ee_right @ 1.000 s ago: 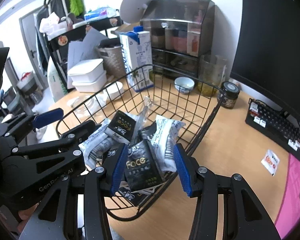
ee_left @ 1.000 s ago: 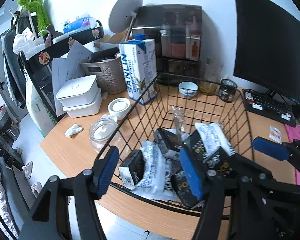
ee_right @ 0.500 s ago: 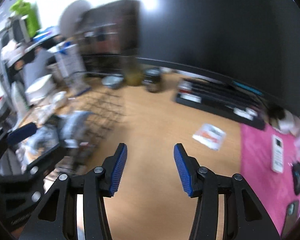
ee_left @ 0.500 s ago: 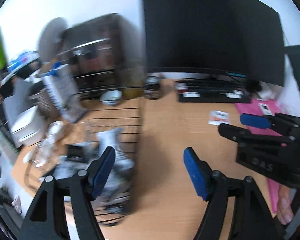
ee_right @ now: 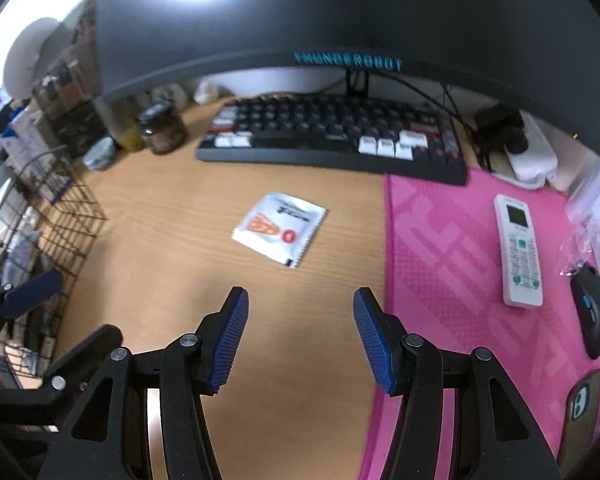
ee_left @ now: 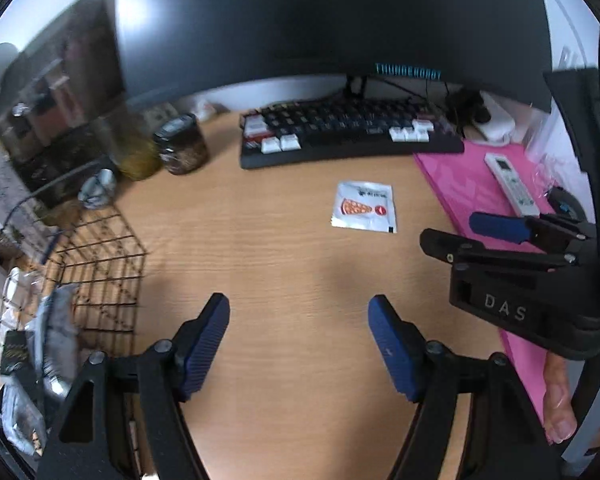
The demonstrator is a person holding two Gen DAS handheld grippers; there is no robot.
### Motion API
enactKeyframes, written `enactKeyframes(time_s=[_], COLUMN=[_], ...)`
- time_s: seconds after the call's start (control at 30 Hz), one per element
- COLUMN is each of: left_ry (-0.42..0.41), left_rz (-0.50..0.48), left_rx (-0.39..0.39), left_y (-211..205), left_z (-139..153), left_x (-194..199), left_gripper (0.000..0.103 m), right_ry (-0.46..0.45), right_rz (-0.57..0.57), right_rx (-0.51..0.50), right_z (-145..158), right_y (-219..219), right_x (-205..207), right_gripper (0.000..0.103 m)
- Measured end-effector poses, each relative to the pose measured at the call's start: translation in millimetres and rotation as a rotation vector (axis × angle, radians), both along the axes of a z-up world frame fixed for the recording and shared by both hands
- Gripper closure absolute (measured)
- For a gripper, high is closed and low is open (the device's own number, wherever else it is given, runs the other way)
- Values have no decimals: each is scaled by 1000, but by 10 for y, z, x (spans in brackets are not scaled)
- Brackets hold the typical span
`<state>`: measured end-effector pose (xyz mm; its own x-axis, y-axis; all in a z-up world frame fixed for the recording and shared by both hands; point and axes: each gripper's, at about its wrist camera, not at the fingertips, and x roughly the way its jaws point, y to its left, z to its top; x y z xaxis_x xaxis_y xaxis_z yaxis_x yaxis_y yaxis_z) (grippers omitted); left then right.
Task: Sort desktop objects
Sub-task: 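Move both grippers back over the desk toward the pizza-print sachet, then grasp the white pizza-print sachet with the right gripper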
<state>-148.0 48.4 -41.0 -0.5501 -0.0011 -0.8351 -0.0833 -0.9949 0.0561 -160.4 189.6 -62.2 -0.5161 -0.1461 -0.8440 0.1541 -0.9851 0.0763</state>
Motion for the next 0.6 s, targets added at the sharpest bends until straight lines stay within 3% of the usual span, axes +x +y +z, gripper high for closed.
enactKeyframes(time_s=[0.33, 0.6], left_ry=[-106, -130], left_rz=[27, 52], left_rx=[8, 18], left_y=[-69, -194], left_z=[-364, -466], left_x=[-437, -611], left_gripper=[27, 27], right_ry=[-49, -65], right_rz=[25, 56], right_rx=[23, 50], right_z=[-221, -359], right_y=[-152, -362], right_x=[-544, -867], right_gripper=[48, 48])
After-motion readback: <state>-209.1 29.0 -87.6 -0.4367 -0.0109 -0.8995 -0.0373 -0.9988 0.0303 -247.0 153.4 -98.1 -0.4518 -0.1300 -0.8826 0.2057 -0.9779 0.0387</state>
